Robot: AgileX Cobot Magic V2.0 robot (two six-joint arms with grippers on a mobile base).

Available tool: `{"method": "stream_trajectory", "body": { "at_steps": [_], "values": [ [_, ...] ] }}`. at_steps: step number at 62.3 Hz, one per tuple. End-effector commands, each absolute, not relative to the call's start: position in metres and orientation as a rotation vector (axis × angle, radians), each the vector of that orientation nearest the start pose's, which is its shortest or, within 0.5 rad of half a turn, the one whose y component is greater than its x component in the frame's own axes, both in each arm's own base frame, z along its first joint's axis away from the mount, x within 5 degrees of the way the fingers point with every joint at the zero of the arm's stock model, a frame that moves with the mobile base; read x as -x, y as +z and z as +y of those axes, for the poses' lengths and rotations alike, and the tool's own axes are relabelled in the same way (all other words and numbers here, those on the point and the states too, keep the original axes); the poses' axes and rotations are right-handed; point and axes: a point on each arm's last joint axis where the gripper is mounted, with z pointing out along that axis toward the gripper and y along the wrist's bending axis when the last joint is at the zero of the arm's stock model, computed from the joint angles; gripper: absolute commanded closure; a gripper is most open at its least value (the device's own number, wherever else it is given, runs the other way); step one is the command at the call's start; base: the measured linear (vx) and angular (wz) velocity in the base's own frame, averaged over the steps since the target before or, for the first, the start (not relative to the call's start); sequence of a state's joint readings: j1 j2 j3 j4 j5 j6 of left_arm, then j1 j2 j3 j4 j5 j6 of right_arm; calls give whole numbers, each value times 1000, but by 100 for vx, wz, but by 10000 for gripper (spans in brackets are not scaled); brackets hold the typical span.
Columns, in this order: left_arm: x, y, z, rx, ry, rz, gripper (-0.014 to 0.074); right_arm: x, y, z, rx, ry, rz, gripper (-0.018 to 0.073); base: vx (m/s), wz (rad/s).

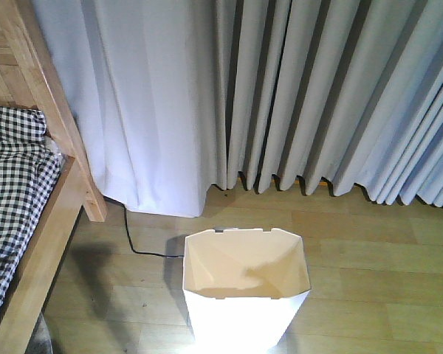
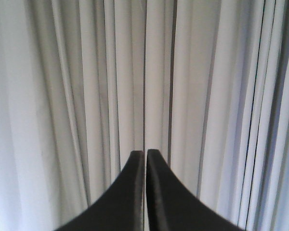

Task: Move trash bin to bedside with robot

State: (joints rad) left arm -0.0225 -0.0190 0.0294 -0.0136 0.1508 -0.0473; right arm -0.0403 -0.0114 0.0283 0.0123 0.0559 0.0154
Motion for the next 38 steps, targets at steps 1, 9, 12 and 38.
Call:
{"method": "stream_trajectory", "body": {
  "at_steps": [1, 9, 12, 38],
  "values": [
    [-57, 189, -2, 33, -82, 1585, 602, -56, 200, -3, -42, -27, 1495, 570, 0, 0],
    [-57, 189, -2, 33, -82, 1585, 602, -56, 200, -3, -42, -27, 1495, 570, 0, 0],
    [-57, 189, -2, 33, -82, 1585, 602, -56, 200, -3, -42, -27, 1495, 570, 0, 0],
    [-57, 189, -2, 33, -82, 1585, 602, -56, 200, -3, -42, -27, 1495, 570, 0, 0]
  ]
}}
